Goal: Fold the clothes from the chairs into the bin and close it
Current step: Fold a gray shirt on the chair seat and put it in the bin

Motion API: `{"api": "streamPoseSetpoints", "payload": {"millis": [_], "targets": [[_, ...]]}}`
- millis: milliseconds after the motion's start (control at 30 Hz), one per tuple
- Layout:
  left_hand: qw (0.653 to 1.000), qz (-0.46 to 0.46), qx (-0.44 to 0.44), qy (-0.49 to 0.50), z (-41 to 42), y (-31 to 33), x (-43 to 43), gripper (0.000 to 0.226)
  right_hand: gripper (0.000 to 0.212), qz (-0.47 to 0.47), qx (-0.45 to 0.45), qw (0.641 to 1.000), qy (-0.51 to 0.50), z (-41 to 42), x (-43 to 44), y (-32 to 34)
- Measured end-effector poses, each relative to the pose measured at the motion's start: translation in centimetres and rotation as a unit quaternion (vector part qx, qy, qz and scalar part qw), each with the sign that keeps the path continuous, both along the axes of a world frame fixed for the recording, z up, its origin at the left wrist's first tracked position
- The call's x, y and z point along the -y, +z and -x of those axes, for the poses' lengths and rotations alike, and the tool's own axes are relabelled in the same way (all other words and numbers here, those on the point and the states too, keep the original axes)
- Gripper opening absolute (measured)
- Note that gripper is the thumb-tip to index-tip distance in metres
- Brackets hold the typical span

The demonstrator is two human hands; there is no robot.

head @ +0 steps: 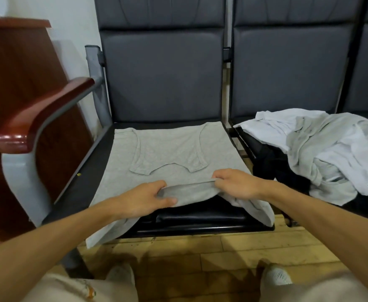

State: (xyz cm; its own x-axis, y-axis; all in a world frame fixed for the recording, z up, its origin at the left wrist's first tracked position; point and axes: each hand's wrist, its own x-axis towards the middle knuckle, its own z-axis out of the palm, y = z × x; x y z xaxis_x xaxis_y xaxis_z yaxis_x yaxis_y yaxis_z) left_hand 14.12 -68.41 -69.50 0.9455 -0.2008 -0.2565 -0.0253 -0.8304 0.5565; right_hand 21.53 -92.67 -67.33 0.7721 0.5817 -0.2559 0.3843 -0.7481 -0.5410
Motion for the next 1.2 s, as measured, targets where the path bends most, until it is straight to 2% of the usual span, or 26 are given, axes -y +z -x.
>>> {"api": "streamPoseSetpoints", "payload": {"millis": [100, 200, 267, 367, 500, 600, 667, 767, 867, 967, 1067, 1133, 1200], "targets": [[0.997, -0.051, 0.043, -0.043, -0.1, 0.0, -0.8, 0.023, 0.02, -0.028, -0.001, 0.999, -0.034, -0.5, 0.5, 0.1], [0.992, -0.092, 0.072, -0.055, -0.1, 0.1, -2.3, 0.013, 0.016, -0.054, 0.044, 0.995, -0.074, -1.7, 1.5, -0.2], [0.991, -0.113, 0.069, -0.03, 0.1, 0.2, -3.4, 0.012, 0.018, -0.022, 0.093, 0.991, -0.09, -2.5, 2.3, -0.5], [0.989, -0.146, 0.037, 0.004, 0.5, 0.1, -4.8, 0.017, 0.017, 0.003, 0.12, 0.984, -0.129, -3.1, 2.8, -1.1], [0.977, -0.197, 0.065, 0.05, 0.8, 0.4, -5.9, 0.007, 0.018, -0.025, 0.184, 0.954, -0.237, -3.2, 2.1, -1.1], [0.961, -0.222, 0.096, 0.133, 1.0, 1.1, -6.6, 0.012, 0.028, -0.019, 0.24, 0.926, -0.291, -2.8, 1.5, -0.5], [0.947, -0.23, 0.1, 0.199, 1.3, 1.5, -7.1, 0.017, 0.033, -0.011, 0.247, 0.917, -0.313, -2.7, 1.3, -0.2], [0.926, -0.228, 0.133, 0.271, 1.6, 1.7, -7.7, 0.017, 0.033, 0.001, 0.25, 0.916, -0.315, -2.8, 1.1, -0.1], [0.909, -0.219, 0.173, 0.308, 2.0, 1.7, -8.3, 0.015, 0.021, -0.007, 0.238, 0.923, -0.303, -2.9, 0.8, -0.2], [0.908, -0.222, 0.181, 0.305, 2.3, 1.8, -9.0, 0.026, 0.035, -0.014, 0.234, 0.934, -0.269, -3.0, 0.8, -0.3], [0.913, -0.232, 0.167, 0.291, 2.3, 1.8, -9.5, 0.029, 0.04, 0.019, 0.271, 0.929, -0.253, -3.2, 0.9, -0.4], [0.913, -0.224, 0.149, 0.306, 2.3, 1.8, -9.7, 0.027, 0.035, 0.037, 0.292, 0.916, -0.272, -3.3, 1.0, -0.5], [0.909, -0.192, 0.145, 0.34, 2.3, 1.7, -10.1, 0.026, 0.02, 0.032, 0.306, 0.902, -0.302, -3.4, 1.2, -0.5]]}}
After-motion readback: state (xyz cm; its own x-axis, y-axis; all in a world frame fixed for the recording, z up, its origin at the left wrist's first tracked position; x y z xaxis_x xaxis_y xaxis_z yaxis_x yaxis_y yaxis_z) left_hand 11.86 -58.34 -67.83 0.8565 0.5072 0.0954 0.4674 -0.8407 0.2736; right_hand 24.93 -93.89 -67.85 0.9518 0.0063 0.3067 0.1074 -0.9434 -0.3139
